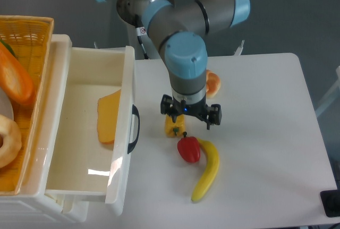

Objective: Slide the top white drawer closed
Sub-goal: 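Lower the open gripper toward the front of the open white drawer, then move the gripper against the drawer front beside its black handle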

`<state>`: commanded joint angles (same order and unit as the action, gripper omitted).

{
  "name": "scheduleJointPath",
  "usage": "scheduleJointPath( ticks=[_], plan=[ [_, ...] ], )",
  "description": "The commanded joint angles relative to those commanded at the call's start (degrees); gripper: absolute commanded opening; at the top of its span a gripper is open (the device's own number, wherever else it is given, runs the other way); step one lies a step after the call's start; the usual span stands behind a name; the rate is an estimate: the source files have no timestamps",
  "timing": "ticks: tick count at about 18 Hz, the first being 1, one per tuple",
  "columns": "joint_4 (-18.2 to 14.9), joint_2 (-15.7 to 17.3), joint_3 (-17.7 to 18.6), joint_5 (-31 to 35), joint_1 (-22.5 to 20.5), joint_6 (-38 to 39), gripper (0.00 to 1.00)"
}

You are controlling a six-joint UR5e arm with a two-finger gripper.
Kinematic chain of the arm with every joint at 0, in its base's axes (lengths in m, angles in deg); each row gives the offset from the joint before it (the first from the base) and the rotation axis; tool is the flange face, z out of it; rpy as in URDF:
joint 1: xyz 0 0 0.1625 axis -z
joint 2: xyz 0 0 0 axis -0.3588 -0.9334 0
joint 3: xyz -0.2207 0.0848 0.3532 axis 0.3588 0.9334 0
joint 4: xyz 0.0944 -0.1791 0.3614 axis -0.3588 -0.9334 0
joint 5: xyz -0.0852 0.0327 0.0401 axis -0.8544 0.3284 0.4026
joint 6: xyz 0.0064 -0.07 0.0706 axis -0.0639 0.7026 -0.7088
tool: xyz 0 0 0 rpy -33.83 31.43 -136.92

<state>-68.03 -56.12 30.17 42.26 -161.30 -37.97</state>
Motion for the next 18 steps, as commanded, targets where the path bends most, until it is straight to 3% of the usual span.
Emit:
scheduleJointPath(
  ticks=[3,8,18],
  plan=[
    [0.09,-0.97,0.09,-5.62,-0.27,3.97,1.00],
    [0.00,-2.64,-0.17,-9.22,0.26,7.84,1.00],
    [-1.40,-2.82,0.35,-14.77,0.26,8.20,1.00]
  ],
)
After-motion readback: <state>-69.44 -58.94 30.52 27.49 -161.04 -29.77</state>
